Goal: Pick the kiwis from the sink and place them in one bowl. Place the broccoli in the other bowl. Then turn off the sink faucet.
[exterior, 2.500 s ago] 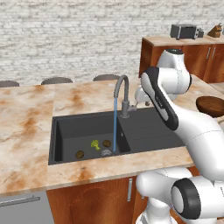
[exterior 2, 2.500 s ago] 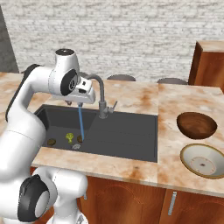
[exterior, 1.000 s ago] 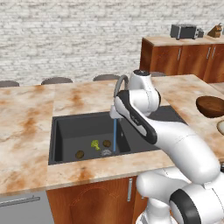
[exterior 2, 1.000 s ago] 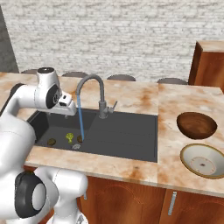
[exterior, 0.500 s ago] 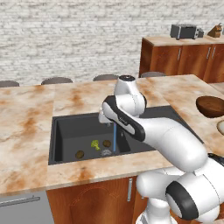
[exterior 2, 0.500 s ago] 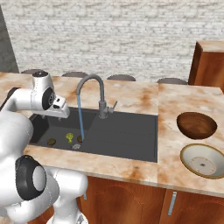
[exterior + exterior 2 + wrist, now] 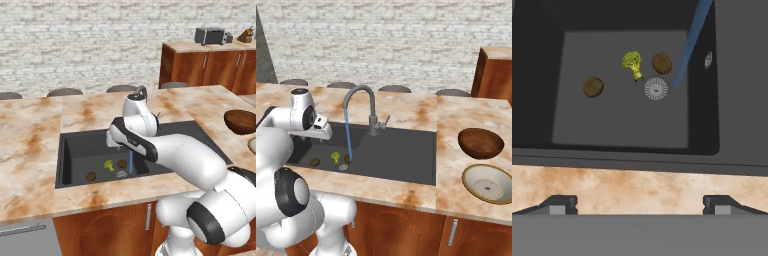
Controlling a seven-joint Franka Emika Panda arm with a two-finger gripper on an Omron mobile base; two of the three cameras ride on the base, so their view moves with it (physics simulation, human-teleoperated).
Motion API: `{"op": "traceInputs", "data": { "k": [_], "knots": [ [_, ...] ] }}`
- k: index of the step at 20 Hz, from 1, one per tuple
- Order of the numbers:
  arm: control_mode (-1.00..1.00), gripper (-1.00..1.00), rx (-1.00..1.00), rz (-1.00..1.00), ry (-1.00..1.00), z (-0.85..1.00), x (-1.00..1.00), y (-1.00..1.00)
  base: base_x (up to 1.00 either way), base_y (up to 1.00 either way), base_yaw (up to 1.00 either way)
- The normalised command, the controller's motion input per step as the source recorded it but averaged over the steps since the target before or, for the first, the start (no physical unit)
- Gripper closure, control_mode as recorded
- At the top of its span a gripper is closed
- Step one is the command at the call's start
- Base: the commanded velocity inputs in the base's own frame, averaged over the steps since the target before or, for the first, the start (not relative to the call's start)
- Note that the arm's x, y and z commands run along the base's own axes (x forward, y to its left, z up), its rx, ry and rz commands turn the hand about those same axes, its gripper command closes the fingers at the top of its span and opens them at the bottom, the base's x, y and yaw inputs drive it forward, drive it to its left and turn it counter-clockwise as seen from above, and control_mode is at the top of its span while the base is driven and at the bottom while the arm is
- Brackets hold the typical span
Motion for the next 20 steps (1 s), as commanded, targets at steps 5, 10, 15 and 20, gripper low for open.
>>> {"op": "traceInputs", "data": {
  "k": [5, 10, 15, 20],
  "knots": [
    [-1.0, -1.0, 0.0, 0.0, -0.06, -0.27, 0.0, 0.02, 0.0, 0.0, 0.0],
    [-1.0, -1.0, 0.0, 0.0, -0.09, -0.3, 0.06, 0.04, 0.0, 0.0, 0.0],
    [-1.0, -1.0, 0.0, 0.0, 0.01, -0.25, 0.19, 0.11, 0.0, 0.0, 0.0],
    [-1.0, -1.0, 0.0, 0.0, 0.13, -0.15, 0.29, 0.13, 0.0, 0.0, 0.0]
  ]
}}
